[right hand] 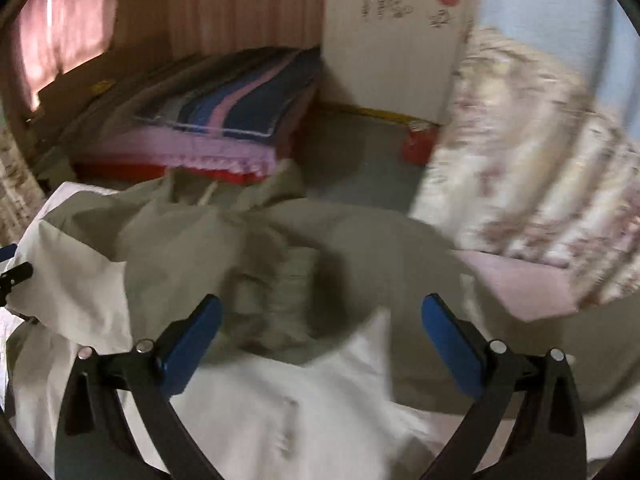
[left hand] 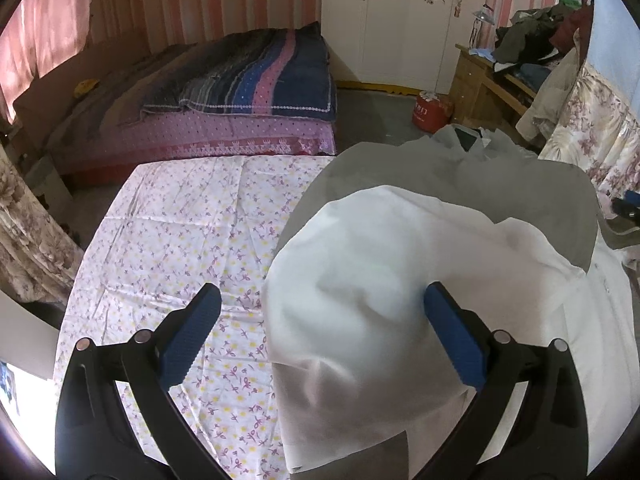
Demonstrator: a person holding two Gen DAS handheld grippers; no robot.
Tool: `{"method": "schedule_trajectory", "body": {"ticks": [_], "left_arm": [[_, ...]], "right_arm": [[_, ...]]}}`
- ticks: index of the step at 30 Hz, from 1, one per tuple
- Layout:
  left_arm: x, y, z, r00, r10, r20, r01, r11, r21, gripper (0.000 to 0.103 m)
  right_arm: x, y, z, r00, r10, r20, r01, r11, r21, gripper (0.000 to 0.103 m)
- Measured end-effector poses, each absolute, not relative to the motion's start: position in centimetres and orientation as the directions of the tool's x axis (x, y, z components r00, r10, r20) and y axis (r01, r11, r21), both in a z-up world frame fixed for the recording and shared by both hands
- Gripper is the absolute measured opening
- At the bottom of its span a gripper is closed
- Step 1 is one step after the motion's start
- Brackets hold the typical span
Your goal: Fold large clothes
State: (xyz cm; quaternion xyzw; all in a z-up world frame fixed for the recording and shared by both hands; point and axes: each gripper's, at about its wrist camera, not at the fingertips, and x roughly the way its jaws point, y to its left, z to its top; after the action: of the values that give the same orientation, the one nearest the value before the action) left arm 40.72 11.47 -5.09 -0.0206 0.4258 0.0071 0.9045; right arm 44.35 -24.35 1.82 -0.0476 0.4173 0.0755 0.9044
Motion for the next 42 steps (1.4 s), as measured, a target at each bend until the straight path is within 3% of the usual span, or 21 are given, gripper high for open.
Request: {"method": "schedule_trajectory", "body": {"ticks": [2,6,8,10,11,12,14,18,21,24,28,30,32,36,38,40,42], "left_arm": [[40.7,11.4,-5.1,0.638,0.001,-0.77,-0.03,0.999,-0.023,0.1],[40.8,11.0,-5.2,0.638,0.004,-0.77,-0.029,0.999,-0.018,0.1],[40.9,10.9,-5.1,0.639,0.006,-0.769,-0.03,0.999,-0.018,0.1],[40.8,10.9,-5.0,0.643,0.014,-0.766,-0.034,0.999,-0.011,0.1],[40.7,11.0,-4.8,0.647,0.017,-0.763,-0.038,0.999,-0.01,0.1],[40.6,11.0,-4.6,0.651,0.015,-0.759,-0.041,0.999,-0.015,0.1],[40.3,11.4,-3.7,0.669,-0.007,-0.744,-0.045,0.998,-0.049,0.1],[39.4,11.9,-2.1,0.711,-0.026,-0.703,-0.058,0.994,-0.095,0.1],[39.6,11.6,-2.5,0.712,-0.048,-0.7,-0.052,0.991,-0.12,0.1],[40.6,10.2,-4.7,0.657,-0.06,-0.752,-0.028,0.994,-0.103,0.1],[41.4,8.1,-7.1,0.614,0.005,-0.789,-0.011,1.0,-0.002,0.1],[41.8,7.4,-7.9,0.602,0.053,-0.796,-0.009,0.998,0.06,0.091],[42.2,7.0,-8.7,0.588,0.081,-0.805,0.001,0.995,0.101,0.069],[42.5,6.8,-9.4,0.595,0.15,-0.79,-0.014,0.984,0.177,0.068],[42.6,6.6,-9.6,0.6,0.169,-0.782,-0.013,0.979,0.201,0.068],[42.7,6.2,-9.9,0.614,0.207,-0.762,-0.013,0.968,0.252,0.068],[42.8,6.3,-9.9,0.612,0.2,-0.765,-0.018,0.971,0.24,0.068]], "right_arm": [[45.6,-23.7,1.1,0.623,0.108,-0.774,-0.187,0.982,-0.013,0.086],[48.9,-25.6,-2.1,0.505,0.218,-0.835,-0.134,0.976,0.174,0.084],[49.3,-25.7,-3.5,0.465,0.296,-0.834,-0.149,0.955,0.257,0.047],[48.3,-24.7,-2.7,0.506,0.286,-0.814,-0.192,0.957,0.217,0.031],[47.5,-24.1,-2.1,0.52,0.282,-0.806,-0.219,0.956,0.194,0.012],[47.0,-23.8,-1.5,0.53,0.282,-0.8,-0.235,0.955,0.181,0.008],[44.8,-24.3,1.5,0.633,0.231,-0.739,-0.217,0.969,0.116,0.008],[38.9,-25.1,5.8,0.848,-0.181,-0.498,0.013,0.947,-0.321,0.008],[39.3,-29.0,2.3,0.698,-0.189,-0.691,0.001,0.965,-0.262,0.008],[39.7,-31.6,-1.6,0.574,-0.201,-0.794,0.032,0.974,-0.223,0.009],[38.2,-32.8,-0.6,0.581,-0.192,-0.791,0.086,0.981,-0.174,0.009],[37.9,-31.9,-0.2,0.625,-0.168,-0.762,0.033,0.981,-0.189,0.009],[37.8,-31.2,-0.9,0.641,-0.175,-0.747,0.002,0.974,-0.226,0.009],[39.8,-30.9,-3.2,0.589,-0.194,-0.784,-0.004,0.97,-0.243,0.015],[40.7,-31.2,-4.5,0.574,-0.203,-0.793,0.004,0.969,-0.246,0.027],[41.6,-31.4,-5.5,0.558,-0.201,-0.805,-0.001,0.97,-0.242,0.031],[42.1,-31.7,-5.2,0.544,-0.187,-0.818,0.003,0.975,-0.221,0.032]]}}
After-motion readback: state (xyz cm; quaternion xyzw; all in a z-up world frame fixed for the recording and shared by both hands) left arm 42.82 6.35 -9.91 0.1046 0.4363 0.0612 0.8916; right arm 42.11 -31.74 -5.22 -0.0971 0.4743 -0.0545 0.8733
